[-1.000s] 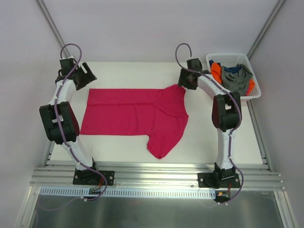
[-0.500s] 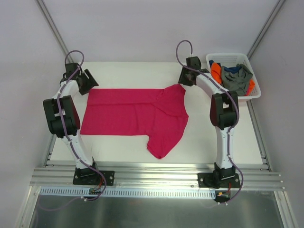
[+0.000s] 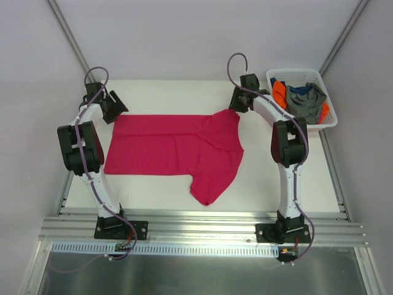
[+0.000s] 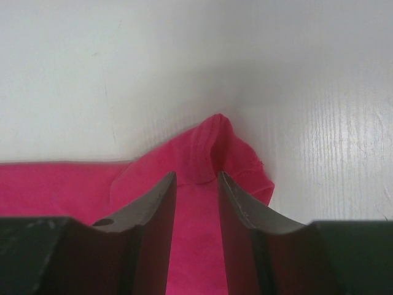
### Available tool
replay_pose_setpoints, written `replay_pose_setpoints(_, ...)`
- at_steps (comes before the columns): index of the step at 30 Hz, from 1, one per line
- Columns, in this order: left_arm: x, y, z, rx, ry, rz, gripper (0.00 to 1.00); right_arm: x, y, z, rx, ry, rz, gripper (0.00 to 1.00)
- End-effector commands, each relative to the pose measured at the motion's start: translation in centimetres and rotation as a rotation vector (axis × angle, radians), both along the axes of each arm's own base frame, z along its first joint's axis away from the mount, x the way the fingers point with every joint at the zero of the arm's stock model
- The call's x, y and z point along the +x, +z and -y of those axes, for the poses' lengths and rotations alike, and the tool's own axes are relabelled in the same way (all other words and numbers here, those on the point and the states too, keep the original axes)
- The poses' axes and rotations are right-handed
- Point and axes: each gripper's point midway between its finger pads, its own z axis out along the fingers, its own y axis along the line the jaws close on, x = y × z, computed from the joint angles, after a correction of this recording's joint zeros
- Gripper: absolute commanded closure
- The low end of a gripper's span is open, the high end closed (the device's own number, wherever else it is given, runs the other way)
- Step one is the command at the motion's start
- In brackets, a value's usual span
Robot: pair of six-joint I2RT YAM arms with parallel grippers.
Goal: Fold and stack the t-shirts
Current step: Fold the tshirt
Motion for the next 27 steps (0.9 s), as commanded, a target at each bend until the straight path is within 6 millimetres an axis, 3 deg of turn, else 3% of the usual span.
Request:
replay_pose_setpoints(1,0.8,0.9,0.2,-0.018,0.003,0.033,0.34,0.1,0.3,-0.5,0.020,0.002,0.002,0.63)
replay_pose_setpoints(14,0.9,2.0,0.4,-0.022,-0.005,0.059,0.25,0.1,-1.1,-0.6,0.011,0.006,-0.038,0.67)
replay_pose_setpoints(18,1.0,2.3,0.5,-0.020,-0.014,0.067,0.22,0.1,-0.8,-0.6,0.005,0.001,-0.034,0.83)
replay_pose_setpoints(22,1.0,2.4,0.5,-0.023,-0.010,0.069,0.10,-0.1,0.0,-0.1,-0.006,-0.008,-0.011,0.99)
replay_pose_setpoints(27,0.9,2.5,0.6,-0.027,-0.010,0.069,0.07,-1.0,1.9,0.2,-0.002,-0.012,0.017,0.99)
